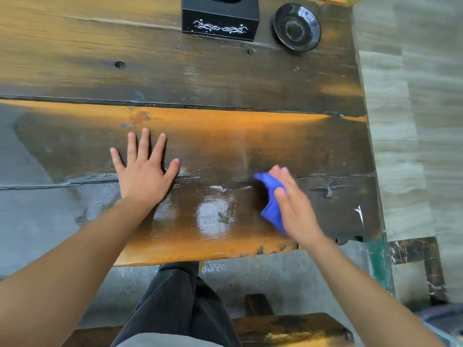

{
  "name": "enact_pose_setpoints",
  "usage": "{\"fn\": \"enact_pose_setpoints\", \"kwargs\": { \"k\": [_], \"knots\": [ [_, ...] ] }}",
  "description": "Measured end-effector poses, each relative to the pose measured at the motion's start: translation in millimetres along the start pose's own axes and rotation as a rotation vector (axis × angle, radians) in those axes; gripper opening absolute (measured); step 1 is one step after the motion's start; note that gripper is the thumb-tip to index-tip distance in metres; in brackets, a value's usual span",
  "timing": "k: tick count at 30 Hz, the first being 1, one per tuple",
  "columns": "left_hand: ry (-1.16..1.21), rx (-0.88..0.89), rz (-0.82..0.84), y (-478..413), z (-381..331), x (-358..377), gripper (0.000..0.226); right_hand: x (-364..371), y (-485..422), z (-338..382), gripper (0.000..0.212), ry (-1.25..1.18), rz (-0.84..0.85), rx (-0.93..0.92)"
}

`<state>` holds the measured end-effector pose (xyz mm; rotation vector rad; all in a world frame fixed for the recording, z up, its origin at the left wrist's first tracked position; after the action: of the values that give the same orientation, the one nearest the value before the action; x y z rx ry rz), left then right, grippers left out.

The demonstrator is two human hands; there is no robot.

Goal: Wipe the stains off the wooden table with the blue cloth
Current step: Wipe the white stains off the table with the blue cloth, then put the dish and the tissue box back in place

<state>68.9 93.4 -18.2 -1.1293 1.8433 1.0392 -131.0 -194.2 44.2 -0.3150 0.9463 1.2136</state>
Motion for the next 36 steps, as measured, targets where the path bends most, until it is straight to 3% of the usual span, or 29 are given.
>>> {"fn": "enact_pose_setpoints", "kwargs": {
  "k": [4,7,10,14,18,22,26,30,36],
  "knots": [
    [0.084,-0.008,-0.04,-4,-7,-4,0.073,-45,-86,-49,0.065,0.303,-0.219,0.127],
    [0.11,0.063,-0.085,-19,-23,-8,0.073,-55,-127,-74,0.062,0.599,-0.121,0.263],
    [0.138,0.099,-0.091,-52,-43,-13,0.071,-44,-137,-83,0.067,0.721,0.002,0.353],
    [0.116,0.102,-0.053,-97,-55,-15,0.072,-43,-145,-62,0.073,0.77,-0.08,0.365],
    [-0.02,0.102,-0.008,-109,-49,-7,0.077,-65,-211,-27,0.064,0.39,-0.311,0.324],
    [-0.049,0.091,-0.013,-109,-50,-5,0.076,-89,-310,-11,0.058,-0.188,-0.408,0.505],
    [-0.093,0.109,-0.021,-111,-49,-3,0.077,-98,-378,-3,0.018,-0.55,-0.464,0.645],
    [-0.102,0.105,-0.003,-112,-47,0,0.077,-104,-410,-5,0.012,-0.64,-0.534,0.79],
    [-0.095,0.11,-0.012,-114,-47,0,0.077,-105,-416,-1,0.022,-0.7,-0.606,0.875]
  ]
}}
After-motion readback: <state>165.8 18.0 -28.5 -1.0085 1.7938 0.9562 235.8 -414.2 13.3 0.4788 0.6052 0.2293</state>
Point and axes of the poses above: each hand's wrist, its own y-axis away from the middle knuckle, its own x-axis out of the palm, z = x × y, the point moved 2 cm from there along -y, towards the middle knuckle, and after that the axes turned 12 degrees about y, right-handed, at the moved point
